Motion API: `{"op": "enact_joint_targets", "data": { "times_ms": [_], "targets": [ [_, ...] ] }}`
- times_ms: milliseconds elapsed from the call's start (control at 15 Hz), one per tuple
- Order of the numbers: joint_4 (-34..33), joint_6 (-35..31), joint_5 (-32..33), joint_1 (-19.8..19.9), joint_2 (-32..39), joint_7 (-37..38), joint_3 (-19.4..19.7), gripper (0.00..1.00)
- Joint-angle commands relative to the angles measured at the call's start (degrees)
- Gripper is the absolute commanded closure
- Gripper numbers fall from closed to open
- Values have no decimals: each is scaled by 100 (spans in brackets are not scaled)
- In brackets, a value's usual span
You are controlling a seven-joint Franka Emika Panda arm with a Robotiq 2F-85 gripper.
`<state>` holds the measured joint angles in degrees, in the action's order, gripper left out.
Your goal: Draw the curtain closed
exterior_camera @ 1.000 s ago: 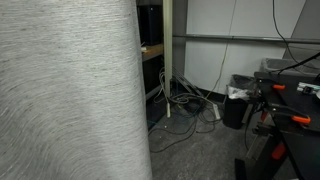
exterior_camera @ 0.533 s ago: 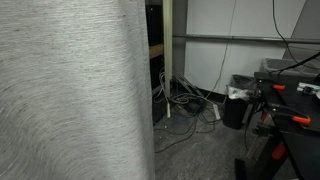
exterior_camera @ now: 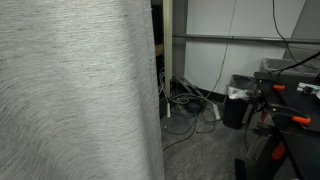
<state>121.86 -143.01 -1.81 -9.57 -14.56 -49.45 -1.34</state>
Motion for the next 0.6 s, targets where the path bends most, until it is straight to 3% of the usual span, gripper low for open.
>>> {"op": "enact_joint_targets", "data": {
  "times_ms": [0, 400, 467, 533],
  "targets": [
    [-121, -161, -11, -154, 40, -113, -78, 0],
    [-243, -194, -32, -160, 49, -92, -71, 0],
    [-263, -239, -83, -157, 54, -79, -44, 25],
    [-270, -279, -75, -145, 50, -80, -25, 28]
  ]
}}
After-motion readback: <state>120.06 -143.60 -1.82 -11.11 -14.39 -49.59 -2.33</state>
